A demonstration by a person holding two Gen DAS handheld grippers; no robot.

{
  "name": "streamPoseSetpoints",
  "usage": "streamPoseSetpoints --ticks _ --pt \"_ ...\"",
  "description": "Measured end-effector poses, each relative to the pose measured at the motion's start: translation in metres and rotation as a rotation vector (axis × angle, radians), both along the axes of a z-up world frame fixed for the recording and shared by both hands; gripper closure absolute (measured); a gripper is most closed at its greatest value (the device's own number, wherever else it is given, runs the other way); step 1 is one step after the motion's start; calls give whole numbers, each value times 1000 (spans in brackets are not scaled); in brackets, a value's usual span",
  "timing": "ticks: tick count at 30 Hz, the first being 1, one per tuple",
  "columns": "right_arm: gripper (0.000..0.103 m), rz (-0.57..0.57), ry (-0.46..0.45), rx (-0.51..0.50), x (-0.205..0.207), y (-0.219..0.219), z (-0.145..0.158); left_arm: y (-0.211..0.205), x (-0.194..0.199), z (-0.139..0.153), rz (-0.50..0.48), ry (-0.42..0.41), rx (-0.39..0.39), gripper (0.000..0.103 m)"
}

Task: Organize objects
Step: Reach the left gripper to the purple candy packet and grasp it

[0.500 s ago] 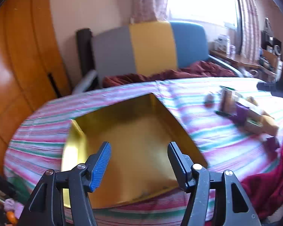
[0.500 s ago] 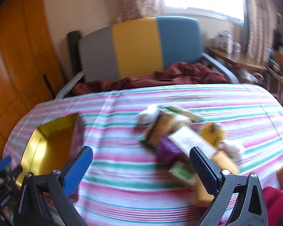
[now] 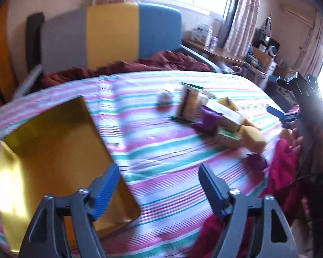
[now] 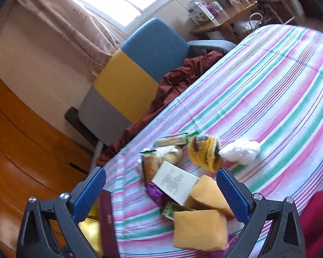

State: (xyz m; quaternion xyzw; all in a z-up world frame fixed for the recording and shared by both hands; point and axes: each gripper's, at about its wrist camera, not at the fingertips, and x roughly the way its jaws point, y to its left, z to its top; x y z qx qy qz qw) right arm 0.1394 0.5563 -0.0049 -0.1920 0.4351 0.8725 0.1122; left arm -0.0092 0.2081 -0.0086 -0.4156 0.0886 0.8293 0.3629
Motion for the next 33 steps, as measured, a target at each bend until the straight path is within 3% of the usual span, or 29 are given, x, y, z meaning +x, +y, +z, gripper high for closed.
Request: streamPoseSetpoints --ticks 6,12,18,21,24,31,33 --pt "0 13 -2 -5 -2 3 -3 47 -7 -21 -51 -108 -34 24" --pt "0 24 11 -17 -2 5 -5 84 -20 -48 -77 -205 -79 33" --pt "0 34 6 -27 -5 5 -7 123 -24 -36 -213 -111 -19 34" --pt "0 44 8 -35 -6 6 -8 142 -27 -38 -277 -35 -31 34" --pt "0 49 4 -38 -6 5 -9 162 -32 -46 -332 -22 -67 40" --pt "0 60 -6 -40 -9 5 -11 193 -43 -66 -362 -30 -101 47" --pt "0 64 -10 -42 -10 5 -11 197 -50 -71 -345 -49 -73 51"
